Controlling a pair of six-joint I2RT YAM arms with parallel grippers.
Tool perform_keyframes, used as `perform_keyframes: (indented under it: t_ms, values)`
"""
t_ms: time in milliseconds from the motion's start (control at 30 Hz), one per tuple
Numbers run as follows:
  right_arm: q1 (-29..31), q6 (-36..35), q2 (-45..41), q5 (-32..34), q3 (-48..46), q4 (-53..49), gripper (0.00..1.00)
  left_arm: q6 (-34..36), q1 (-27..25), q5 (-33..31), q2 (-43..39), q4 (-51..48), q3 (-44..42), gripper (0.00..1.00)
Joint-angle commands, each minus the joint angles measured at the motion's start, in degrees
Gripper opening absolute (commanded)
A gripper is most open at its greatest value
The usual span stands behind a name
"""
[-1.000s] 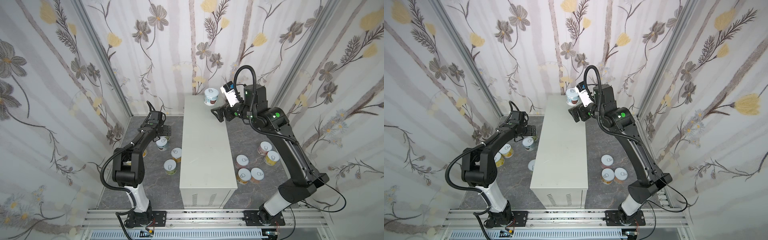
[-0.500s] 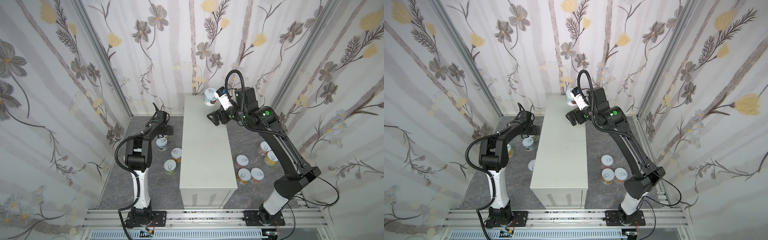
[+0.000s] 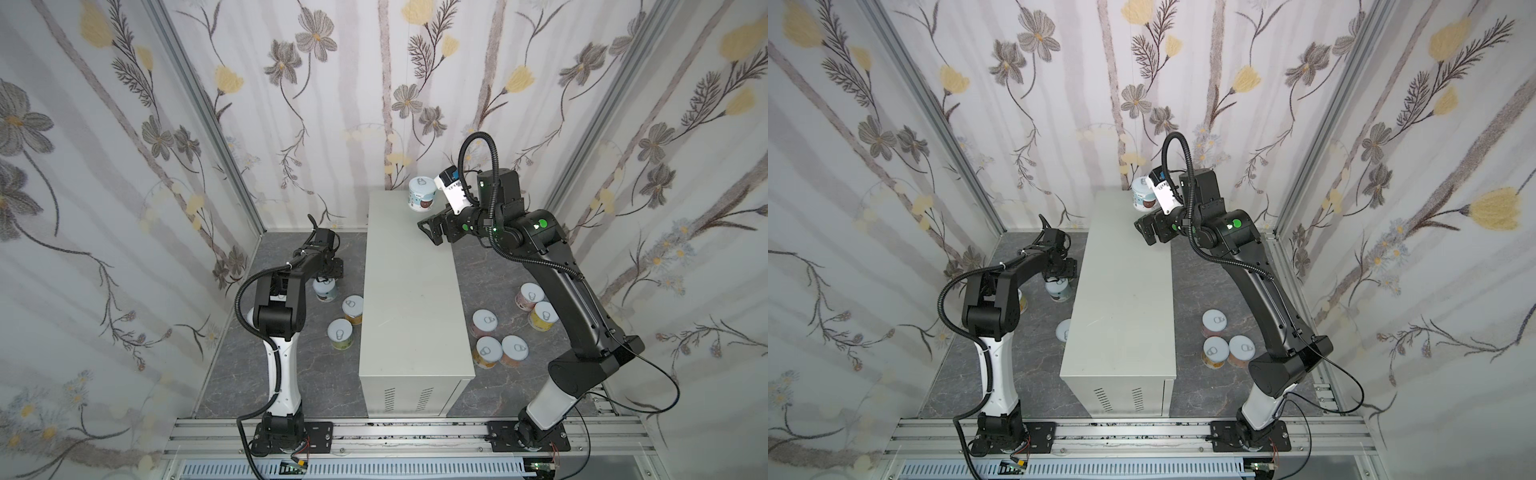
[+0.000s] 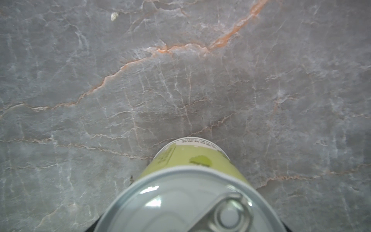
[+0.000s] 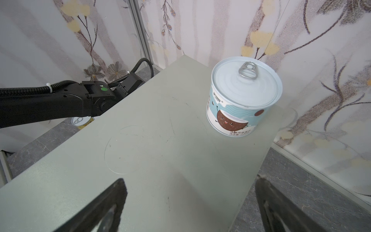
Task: Place and organize the canned foods onto the counter
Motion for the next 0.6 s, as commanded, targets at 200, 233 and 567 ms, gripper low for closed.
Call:
perform_keyframes:
  t_ms: [200, 233, 567]
  values:
    - [-0.10, -1.35, -11.41, -3.56, -19.84, 12.00, 1.00, 0.48, 0.12, -3.14, -1.43, -1.73, 0.31, 0.50]
    - [-0.10, -1.23, -12.47, -3.46, -21.51, 13.06, 1.00, 0.71, 0.19, -3.31, -1.94, -2.54, 0.96, 0.49]
    - [-0.26, -0.11, -18.44, -4.88, -30.36, 18.24, 1.00, 4.36, 0.22, -1.98, -9.19, -18.83, 16.98, 0.46]
